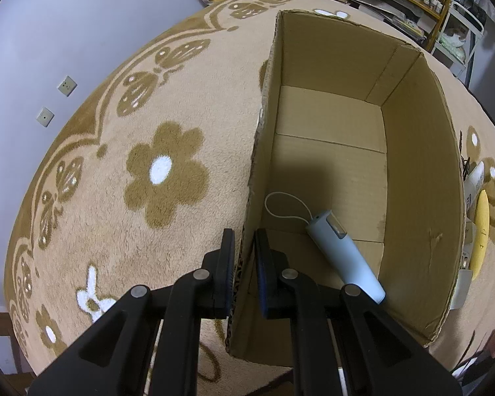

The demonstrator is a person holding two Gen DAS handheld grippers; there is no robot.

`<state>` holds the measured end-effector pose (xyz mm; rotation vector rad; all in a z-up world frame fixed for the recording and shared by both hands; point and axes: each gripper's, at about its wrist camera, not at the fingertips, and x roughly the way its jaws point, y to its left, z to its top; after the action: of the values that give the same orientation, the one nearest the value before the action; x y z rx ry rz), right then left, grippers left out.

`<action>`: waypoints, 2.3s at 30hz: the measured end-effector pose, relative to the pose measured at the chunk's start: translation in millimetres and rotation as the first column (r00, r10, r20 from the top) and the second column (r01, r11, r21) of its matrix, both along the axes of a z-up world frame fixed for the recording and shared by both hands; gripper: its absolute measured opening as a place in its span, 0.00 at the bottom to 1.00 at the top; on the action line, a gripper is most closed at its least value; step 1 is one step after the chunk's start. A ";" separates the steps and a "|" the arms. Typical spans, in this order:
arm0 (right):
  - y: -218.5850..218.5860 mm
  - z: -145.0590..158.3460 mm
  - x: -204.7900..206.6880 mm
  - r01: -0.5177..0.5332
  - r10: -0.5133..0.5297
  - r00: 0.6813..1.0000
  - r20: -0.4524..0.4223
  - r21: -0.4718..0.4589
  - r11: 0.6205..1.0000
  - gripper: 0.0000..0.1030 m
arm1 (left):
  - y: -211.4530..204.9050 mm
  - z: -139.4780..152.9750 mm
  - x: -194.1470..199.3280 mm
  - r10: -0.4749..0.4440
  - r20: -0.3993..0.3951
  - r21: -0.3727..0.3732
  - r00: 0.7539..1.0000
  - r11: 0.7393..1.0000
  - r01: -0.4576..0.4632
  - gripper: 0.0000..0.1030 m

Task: Organize rigid objects
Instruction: 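Carry the white charger into the box and release it with the right tool, then move the right tool back over the remaining item pile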

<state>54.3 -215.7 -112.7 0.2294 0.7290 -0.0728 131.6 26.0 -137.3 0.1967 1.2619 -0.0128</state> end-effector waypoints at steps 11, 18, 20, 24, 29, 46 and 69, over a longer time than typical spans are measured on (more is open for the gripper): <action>58.9 14.6 17.0 -0.168 0.169 0.985 0.042 -0.011 0.986 0.54 | -1.9 0.3 -1.1 -0.010 0.003 0.012 1.000 1.000 0.010 0.10; 74.9 3.4 24.0 -0.215 0.214 0.976 0.022 0.026 0.976 0.54 | -3.8 0.0 -1.9 -0.018 0.008 0.024 1.000 1.000 0.018 0.10; 79.2 0.9 26.4 -0.225 0.225 0.974 0.018 0.034 0.974 0.54 | -3.4 -0.3 -1.8 -0.017 0.008 0.022 1.000 1.000 0.017 0.10; 79.9 -6.2 27.9 -0.231 0.231 0.973 0.014 0.086 0.969 0.54 | -3.6 0.2 -3.0 -0.016 0.008 0.020 1.000 1.000 0.016 0.10; 89.3 -14.7 28.4 -0.262 0.264 0.964 -0.026 0.057 0.963 0.54 | -2.8 0.5 -2.8 -0.015 0.010 0.015 1.000 1.000 0.015 0.11; 97.7 -21.7 29.0 -0.270 0.269 0.961 -0.064 -0.005 0.963 0.50 | -0.4 -1.2 -3.2 -0.016 0.006 -0.002 1.000 1.000 0.016 0.10; 50.7 0.3 1.6 -0.111 0.109 0.991 -0.073 -0.026 0.993 0.79 | -1.7 0.0 -3.5 -0.020 0.006 0.014 1.000 1.000 0.020 0.10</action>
<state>56.0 -165.1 -112.4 0.1584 0.8103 0.0129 128.2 24.3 -137.2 0.2213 1.2540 -0.0200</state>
